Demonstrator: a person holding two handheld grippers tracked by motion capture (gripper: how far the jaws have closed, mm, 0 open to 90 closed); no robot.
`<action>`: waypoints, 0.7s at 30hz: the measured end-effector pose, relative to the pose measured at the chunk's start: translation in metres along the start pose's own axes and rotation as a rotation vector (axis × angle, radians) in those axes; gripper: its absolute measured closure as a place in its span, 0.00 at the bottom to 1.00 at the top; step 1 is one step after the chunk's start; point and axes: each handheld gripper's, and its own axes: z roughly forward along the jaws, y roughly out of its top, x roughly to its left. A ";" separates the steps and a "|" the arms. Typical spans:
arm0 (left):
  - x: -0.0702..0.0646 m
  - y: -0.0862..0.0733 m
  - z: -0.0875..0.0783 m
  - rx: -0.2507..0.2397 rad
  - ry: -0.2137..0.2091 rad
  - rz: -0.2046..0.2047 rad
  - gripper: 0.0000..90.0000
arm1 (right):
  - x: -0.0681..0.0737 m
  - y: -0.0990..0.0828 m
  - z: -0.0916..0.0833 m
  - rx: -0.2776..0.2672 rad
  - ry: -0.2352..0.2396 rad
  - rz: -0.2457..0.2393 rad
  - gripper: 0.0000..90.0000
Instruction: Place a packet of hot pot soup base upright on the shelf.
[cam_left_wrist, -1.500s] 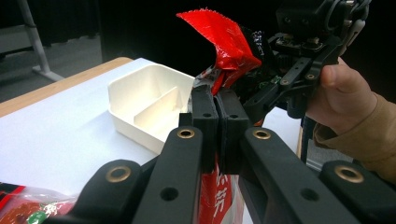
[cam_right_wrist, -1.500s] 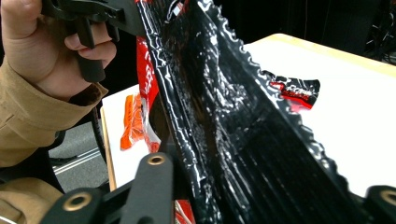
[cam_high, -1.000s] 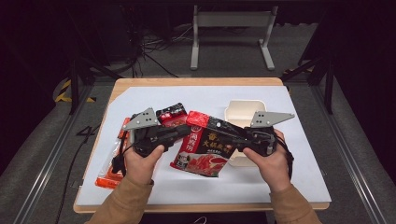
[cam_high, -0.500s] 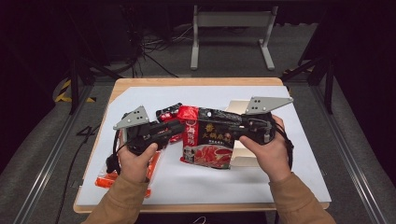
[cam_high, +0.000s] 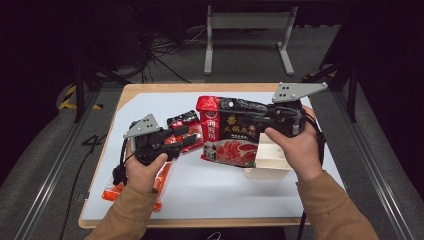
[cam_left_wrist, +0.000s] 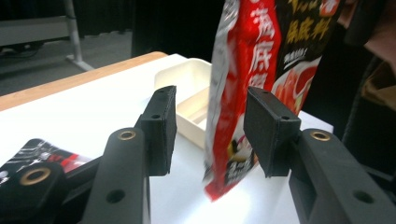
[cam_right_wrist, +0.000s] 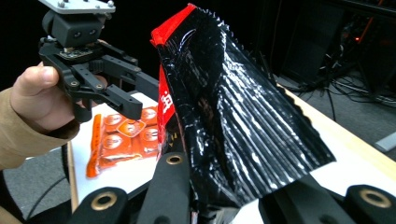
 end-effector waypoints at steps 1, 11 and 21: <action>0.002 -0.001 0.000 0.001 0.006 0.000 0.61 | -0.001 0.001 -0.001 0.002 -0.004 -0.001 0.87; 0.012 -0.009 0.002 0.029 0.045 -0.010 0.58 | -0.025 0.009 -0.008 -0.004 -0.081 -0.031 0.87; 0.020 -0.014 0.001 0.045 0.063 -0.032 0.57 | -0.045 0.013 -0.012 -0.011 -0.154 -0.065 0.87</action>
